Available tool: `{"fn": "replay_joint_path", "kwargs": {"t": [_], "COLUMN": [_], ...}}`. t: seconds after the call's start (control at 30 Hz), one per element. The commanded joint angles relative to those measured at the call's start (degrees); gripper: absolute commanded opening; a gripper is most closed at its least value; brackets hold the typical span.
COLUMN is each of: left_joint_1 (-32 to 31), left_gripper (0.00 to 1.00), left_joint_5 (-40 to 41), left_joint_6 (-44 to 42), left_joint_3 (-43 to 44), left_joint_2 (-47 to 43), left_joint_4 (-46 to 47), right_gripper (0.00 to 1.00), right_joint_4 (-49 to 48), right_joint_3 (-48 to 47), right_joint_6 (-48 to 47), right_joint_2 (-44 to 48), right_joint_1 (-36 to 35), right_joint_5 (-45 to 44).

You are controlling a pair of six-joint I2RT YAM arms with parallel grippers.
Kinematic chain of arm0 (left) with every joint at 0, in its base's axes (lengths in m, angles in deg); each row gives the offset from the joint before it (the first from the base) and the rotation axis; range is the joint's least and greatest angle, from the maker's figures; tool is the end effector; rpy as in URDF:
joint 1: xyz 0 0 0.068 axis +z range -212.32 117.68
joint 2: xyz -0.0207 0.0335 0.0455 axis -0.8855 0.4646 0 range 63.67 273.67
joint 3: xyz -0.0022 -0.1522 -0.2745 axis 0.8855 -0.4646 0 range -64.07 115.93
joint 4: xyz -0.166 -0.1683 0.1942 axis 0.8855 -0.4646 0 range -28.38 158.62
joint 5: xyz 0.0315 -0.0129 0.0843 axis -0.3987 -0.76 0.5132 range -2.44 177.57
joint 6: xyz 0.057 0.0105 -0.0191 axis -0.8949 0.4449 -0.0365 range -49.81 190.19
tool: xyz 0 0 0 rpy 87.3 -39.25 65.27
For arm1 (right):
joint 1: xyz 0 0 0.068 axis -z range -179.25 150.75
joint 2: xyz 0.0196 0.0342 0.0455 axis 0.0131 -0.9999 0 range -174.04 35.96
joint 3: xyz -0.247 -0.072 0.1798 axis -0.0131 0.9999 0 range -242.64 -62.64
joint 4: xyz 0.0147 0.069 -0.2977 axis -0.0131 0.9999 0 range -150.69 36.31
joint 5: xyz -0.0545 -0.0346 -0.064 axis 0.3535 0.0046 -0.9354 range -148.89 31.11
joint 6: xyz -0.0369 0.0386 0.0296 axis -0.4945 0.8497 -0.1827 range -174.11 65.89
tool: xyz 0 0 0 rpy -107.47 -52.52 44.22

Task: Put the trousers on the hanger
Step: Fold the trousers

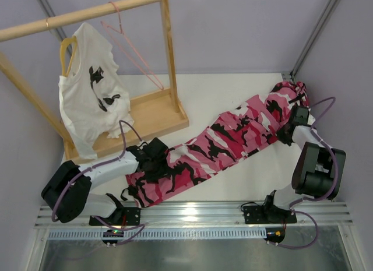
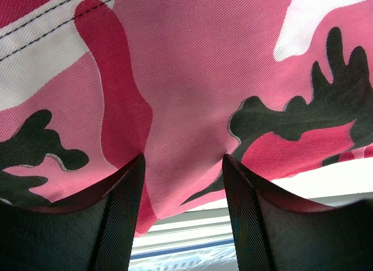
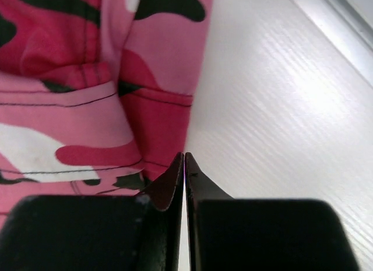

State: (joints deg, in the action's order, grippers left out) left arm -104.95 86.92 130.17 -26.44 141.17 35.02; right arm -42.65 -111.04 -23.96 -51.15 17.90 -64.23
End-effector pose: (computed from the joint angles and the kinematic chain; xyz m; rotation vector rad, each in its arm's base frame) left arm 0.1839 -0.1699 0.1566 -0.4426 2.9167 -0.3449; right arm 0.3192 -0.1028 0.1835 1.0575 2.3260 -0.0321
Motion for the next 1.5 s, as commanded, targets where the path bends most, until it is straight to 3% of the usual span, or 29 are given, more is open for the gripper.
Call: {"fn": "replay_joint_path", "kwargs": {"t": [0.0,0.1,0.17,0.33,0.5,0.73,1.0,1.13,1.17,1.27,1.47], "left_joint_1": [-0.3,-0.3,-0.3,-0.4,-0.4,-0.3,-0.4,-0.3,-0.3,-0.3,-0.1], "left_gripper": [0.58,0.58,0.58,0.58,0.58,0.58,0.58,0.58,0.58,0.58,0.59], "left_joint_5": [3.8,3.9,4.2,4.2,3.6,3.3,2.5,2.1,2.1,2.1,2.6], "left_joint_6": [0.9,1.0,1.0,1.0,0.7,0.0,0.0,0.5,0.7,1.3,1.8], "left_joint_3": [-4.9,-5.1,-5.1,-5.4,-6.1,-5.9,-7.1,-8.1,-8.7,-9.9,-11.9], "left_joint_2": [2.8,2.0,1.3,1.0,-0.1,-2.0,-2.4,-2.6,-2.6,-2.6,-1.9], "left_joint_4": [-0.1,-0.8,-1.0,-0.9,-0.7,-1.0,0.1,0.8,1.1,1.7,2.2], "right_gripper": [0.04,0.04,0.23,0.57,0.64,0.66,0.63,0.47,0.32,0.04,0.04], "right_joint_4": [1.0,0.0,2.7,5.6,3.5,-1.6,-9.2,-10.5,-9.7,-6.9,3.7], "right_joint_3": [-0.6,-0.6,-1.7,-4.5,-4.2,-6.9,-6.2,-5.2,-5.4,-7.2,-13.4], "right_joint_6": [-0.1,-1.9,-2.0,-1.2,-4.9,-5.3,-2.4,-1.1,-0.9,-1.2,-2.6], "right_joint_2": [1.9,4.1,5.3,5.8,4.9,0.6,-5.6,-5.5,-5.7,-6.0,-3.4], "right_joint_1": [1.3,1.1,-1.1,-5.2,-4.3,-0.7,0.1,0.3,0.6,1.8,7.5], "right_joint_5": [-4.1,4.5,6.8,3.2,-2.6,2.0,9.7,8.4,7.8,5.6,-0.9]}}
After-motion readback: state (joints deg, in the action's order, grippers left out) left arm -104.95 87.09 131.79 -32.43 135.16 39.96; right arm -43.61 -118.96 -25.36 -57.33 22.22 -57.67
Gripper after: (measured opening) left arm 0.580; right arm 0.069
